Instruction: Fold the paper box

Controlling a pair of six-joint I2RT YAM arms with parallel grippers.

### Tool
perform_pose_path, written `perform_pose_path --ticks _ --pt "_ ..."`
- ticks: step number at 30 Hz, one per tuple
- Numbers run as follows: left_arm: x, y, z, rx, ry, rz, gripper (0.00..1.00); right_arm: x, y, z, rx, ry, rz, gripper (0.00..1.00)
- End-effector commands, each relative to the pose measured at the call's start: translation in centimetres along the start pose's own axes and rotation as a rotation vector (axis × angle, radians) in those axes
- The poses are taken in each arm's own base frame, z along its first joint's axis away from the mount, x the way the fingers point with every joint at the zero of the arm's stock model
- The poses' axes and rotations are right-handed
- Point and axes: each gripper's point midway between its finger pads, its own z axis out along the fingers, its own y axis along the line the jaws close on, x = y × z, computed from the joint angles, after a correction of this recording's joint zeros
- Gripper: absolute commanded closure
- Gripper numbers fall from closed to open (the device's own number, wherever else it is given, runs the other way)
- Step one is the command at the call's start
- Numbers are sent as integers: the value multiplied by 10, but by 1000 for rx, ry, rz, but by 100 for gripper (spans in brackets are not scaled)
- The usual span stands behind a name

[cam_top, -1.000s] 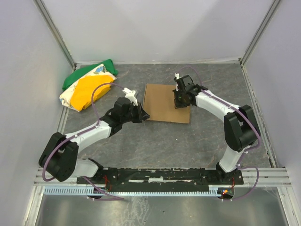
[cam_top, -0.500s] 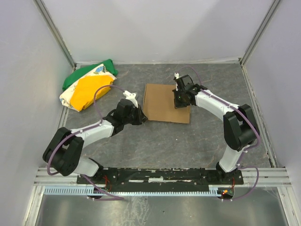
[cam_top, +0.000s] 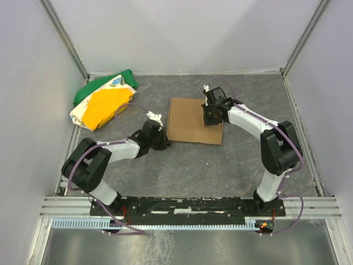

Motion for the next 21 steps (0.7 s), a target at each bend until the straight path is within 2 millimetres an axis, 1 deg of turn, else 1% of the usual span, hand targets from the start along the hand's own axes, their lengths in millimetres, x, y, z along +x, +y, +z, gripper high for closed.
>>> perform_pose_path --ticks 1,4,7,9,13,16,19,21 --pt "-25 -12 10 20 -88 26 78 -3 1 7 6 6 -25 98" --pt "-27 -13 10 21 -102 21 78 -1 0 8 9 9 -30 98" --pt "-28 -25 3 78 -95 23 78 0 -1 9 14 14 -31 98" --pt "-28 -32 -7 111 -91 23 78 0 -1 11 14 19 -32 98" --pt "-27 -38 -32 133 -94 27 79 1 -1 12 14 30 -33 98" --pt "-36 -43 -53 148 -144 29 79 2 -1 13 15 33 -33 98" --pt "-41 -45 -64 147 -159 36 79 3 -1 14 15 38 -33 98" --pt "-43 -44 -67 135 -153 44 79 3 -2 15 17 40 -33 98"
